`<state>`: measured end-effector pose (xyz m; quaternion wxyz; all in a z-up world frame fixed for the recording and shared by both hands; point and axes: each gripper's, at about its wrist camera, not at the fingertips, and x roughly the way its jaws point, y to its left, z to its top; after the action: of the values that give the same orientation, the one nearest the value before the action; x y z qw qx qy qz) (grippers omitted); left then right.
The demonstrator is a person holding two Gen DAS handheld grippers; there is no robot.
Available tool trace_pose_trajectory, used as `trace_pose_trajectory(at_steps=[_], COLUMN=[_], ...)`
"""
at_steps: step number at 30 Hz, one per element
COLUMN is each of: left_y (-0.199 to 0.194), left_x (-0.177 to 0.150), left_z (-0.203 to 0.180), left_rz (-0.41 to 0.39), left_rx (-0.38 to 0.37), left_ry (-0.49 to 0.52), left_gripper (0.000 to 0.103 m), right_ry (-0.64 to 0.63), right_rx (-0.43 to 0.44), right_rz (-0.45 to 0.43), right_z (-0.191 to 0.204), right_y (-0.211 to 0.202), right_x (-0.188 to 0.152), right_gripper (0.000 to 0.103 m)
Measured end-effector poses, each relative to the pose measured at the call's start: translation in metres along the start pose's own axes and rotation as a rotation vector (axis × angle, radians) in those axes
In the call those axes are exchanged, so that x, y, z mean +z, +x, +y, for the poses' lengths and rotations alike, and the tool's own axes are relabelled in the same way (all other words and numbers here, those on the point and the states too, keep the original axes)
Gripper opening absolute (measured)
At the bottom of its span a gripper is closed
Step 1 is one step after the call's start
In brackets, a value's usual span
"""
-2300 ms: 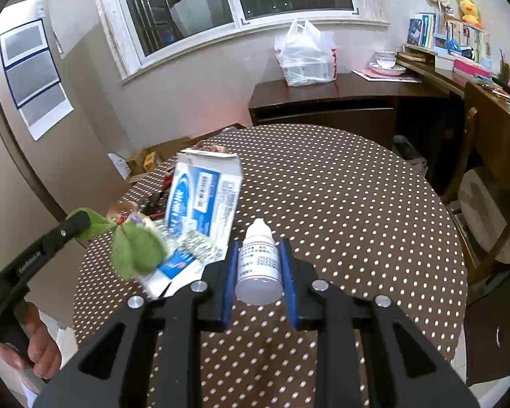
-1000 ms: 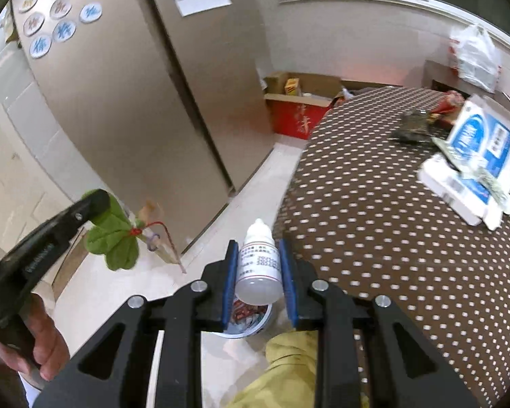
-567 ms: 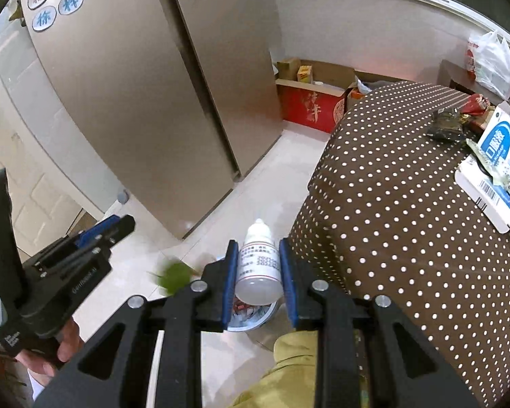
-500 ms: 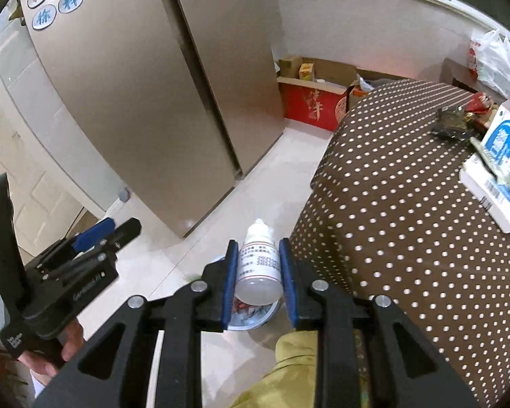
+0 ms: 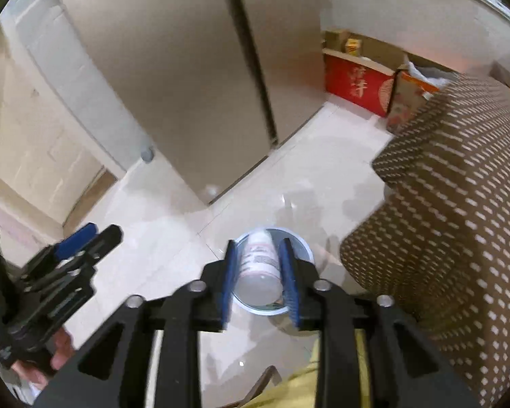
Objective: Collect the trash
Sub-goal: 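Open both tools to drop the bottle and leaf sprig into the wastebasket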
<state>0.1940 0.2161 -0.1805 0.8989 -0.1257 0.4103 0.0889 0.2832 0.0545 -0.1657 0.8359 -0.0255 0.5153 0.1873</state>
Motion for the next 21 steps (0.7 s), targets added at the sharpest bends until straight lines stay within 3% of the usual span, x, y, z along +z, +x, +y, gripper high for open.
trace_pose_trajectory(at_steps=[1,6,10,21], left_y=[-0.001,-0.002,0.004,-0.017], left_x=[0.0,-0.005,-0.005,0.009], left_z=[0.003,0.012,0.006,-0.06], left_rz=[-0.001,-0.01,0.004,-0.059], left_rx=[0.004,0.05,0.041,-0.065], left_ry=[-0.007,-0.011,-0.008,0.107], left_gripper=[0.057,0.057,0.057,0.064], right_ry=[0.008,0.033,0.048,0.183], right_rx=[-0.037,-0.006,-0.011,0.038], right_rz=[-0.003,0.033,0.024,-0.152], right_z=[0.003,-0.002,-0.01,-0.063], right_y=[0.006,0.019,0.012,-0.081], right_x=[0.001,-0.004,-0.006,-0.036], right_gripper=[0.075,0.075,0.075,0.075])
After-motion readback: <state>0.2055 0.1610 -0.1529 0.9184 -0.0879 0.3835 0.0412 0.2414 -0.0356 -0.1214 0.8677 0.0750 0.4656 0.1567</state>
